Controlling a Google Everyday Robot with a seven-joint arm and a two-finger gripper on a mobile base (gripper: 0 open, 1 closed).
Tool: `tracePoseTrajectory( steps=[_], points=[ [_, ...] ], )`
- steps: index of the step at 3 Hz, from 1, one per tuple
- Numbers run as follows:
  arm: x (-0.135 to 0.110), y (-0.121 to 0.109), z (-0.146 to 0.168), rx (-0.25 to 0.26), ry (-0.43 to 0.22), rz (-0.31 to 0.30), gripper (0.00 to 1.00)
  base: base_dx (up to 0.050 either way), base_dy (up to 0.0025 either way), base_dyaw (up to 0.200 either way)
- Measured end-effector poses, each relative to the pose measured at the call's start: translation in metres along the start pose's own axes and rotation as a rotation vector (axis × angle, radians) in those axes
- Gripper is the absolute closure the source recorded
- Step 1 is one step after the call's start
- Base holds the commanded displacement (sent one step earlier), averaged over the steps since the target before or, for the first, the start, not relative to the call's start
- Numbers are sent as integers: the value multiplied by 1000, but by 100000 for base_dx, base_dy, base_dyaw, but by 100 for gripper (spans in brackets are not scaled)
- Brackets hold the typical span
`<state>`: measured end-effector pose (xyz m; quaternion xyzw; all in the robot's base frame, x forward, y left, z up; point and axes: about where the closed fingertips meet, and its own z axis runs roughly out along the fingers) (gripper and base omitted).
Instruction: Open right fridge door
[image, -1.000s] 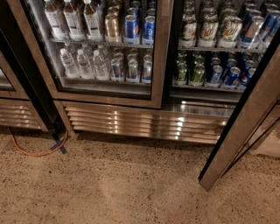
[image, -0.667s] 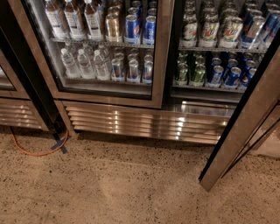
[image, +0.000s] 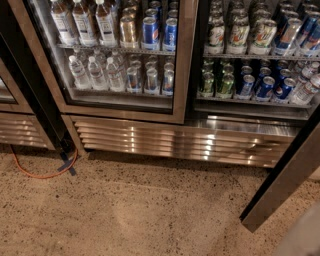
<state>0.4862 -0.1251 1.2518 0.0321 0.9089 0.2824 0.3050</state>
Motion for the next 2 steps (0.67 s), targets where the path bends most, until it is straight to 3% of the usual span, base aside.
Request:
tracePoseTrajectory(
  steps=[1, 2],
  points=[
    [-13, -18, 68, 14, 86, 105, 0, 0, 0, 0],
    [-20, -14, 68, -2, 58, 105, 0, 0, 0, 0]
  ],
)
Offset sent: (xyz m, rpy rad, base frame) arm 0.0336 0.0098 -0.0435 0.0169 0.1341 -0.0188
